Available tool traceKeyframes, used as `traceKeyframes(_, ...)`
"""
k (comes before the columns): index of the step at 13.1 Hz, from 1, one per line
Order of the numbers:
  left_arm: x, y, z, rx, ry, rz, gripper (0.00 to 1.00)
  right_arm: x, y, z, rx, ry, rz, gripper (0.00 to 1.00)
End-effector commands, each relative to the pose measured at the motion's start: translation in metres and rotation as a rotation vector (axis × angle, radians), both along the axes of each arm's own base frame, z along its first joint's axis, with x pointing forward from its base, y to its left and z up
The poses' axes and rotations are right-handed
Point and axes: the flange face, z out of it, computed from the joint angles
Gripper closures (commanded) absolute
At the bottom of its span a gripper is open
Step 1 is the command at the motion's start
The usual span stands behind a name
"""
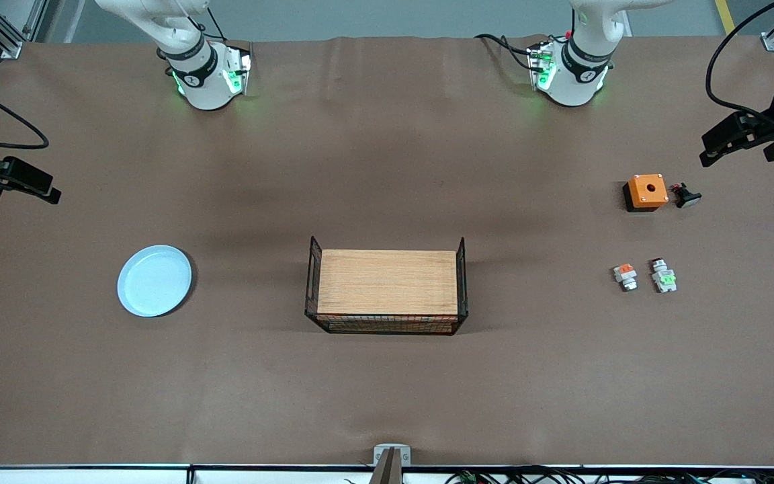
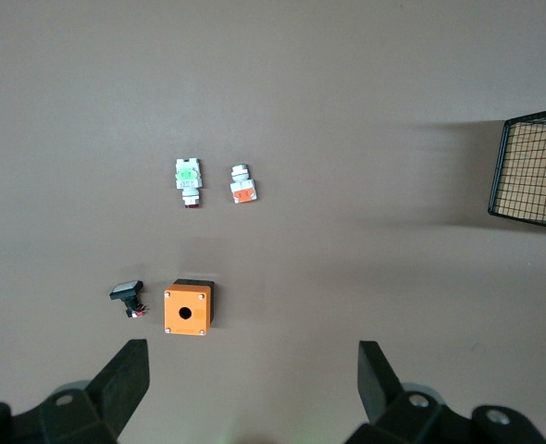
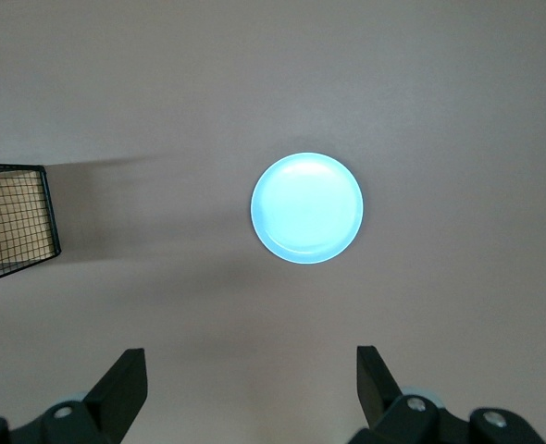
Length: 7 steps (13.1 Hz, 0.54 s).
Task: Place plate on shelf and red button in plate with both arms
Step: 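Reach the left gripper toward the green-labelled white button switch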
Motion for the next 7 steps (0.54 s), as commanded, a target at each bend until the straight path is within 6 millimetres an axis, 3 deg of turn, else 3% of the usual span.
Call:
traceKeyframes(1,-0.0019,0.0039,0.0064,0.009,-0.004,-0.009,0.01,0.0012,-0.0004,0.0049,-0.015,0.003,0.005,0.0)
traceKeyframes(7,0.0035,0.0114,0.0,0.041,0.006,-0.005,0.01,0.002,0.0001,0.0043,-0.018,0.001,0.004,0.0)
